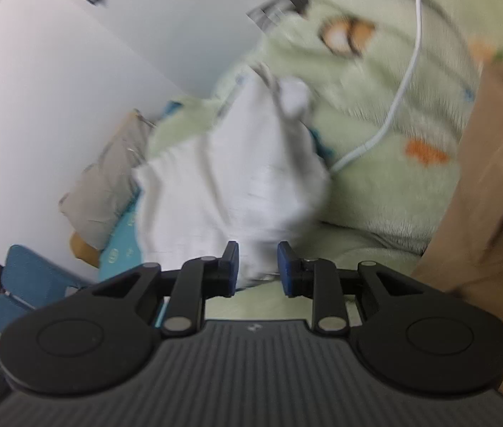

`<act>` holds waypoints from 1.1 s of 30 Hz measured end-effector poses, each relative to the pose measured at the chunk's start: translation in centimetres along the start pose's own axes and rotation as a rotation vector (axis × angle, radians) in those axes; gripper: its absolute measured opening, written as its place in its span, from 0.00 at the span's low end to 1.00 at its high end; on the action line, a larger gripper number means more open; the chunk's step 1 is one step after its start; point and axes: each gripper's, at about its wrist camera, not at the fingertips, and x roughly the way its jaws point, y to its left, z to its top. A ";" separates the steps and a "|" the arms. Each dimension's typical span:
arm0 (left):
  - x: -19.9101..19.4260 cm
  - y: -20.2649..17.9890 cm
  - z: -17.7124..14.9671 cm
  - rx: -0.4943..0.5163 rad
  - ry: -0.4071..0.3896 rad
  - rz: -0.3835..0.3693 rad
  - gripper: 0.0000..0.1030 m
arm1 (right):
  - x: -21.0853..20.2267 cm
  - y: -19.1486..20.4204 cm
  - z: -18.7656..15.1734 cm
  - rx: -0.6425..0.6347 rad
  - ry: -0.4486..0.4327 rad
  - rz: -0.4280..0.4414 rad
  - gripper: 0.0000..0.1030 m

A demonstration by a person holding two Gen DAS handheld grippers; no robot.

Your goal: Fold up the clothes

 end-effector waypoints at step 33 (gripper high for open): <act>-24.0 -8.5 -4.9 0.260 -0.370 0.151 1.00 | -19.1 12.3 -11.8 -0.647 -0.448 0.053 0.90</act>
